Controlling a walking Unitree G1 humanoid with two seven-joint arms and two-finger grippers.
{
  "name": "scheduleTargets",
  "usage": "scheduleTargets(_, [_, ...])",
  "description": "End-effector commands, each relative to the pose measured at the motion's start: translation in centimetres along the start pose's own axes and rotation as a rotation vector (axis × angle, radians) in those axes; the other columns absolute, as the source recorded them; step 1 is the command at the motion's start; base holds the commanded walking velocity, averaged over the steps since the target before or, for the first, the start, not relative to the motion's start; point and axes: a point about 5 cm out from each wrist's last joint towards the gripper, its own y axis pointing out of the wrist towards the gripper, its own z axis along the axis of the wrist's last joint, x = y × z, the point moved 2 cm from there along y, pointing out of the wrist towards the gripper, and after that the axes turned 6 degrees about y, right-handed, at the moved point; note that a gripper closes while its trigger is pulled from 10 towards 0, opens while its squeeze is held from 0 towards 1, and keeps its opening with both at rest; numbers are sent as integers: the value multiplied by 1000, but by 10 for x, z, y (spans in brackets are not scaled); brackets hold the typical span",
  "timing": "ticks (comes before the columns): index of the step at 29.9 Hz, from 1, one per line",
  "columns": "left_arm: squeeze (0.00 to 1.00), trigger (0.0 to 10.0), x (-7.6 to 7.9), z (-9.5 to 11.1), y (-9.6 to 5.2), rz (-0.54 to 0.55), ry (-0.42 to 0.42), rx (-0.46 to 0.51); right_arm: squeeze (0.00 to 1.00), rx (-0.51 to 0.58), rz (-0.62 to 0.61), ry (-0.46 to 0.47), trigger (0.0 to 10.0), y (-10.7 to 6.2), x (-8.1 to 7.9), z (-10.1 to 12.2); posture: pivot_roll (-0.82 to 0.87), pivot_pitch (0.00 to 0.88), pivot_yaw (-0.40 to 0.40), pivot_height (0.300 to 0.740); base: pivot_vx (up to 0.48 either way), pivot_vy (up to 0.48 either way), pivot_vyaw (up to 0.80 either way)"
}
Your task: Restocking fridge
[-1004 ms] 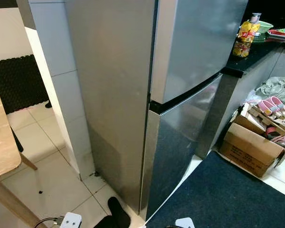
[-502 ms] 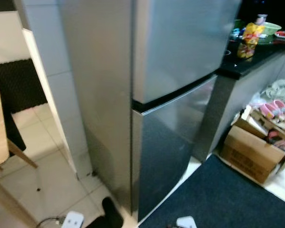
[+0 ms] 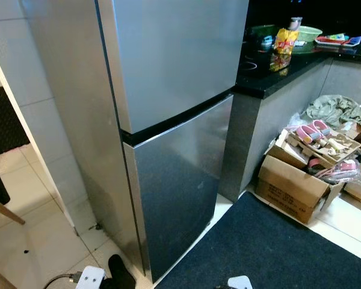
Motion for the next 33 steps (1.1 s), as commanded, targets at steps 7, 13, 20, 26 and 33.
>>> scheduleTargets(7, [0,10000,-4,-10,-3,11,18,-35,0,-9,9,13,10000,1,-6,-5,-44,94,14,740,0,0,0])
scheduleTargets(13, [0,10000,-4,-7,-2,11,29,-29,0,-9,6,16,10000,0,-5,-5,-47,87,16,740,0,0,0])
scheduleTargets(20, [0,10000,-6,3,0,30,-45,22,0,23,16,43,10000,0,-5,-1,-52,78,18,740,0,0,0])
scheduleTargets(26, [0,10000,-7,6,0,37,-70,38,0,27,21,36,10000,1,-6,0,-54,73,17,740,277,0,0])
scheduleTargets(33, [0,10000,-8,6,0,42,-78,39,0,29,31,10,10000,1,-7,2,-50,66,9,740,275,0,0])
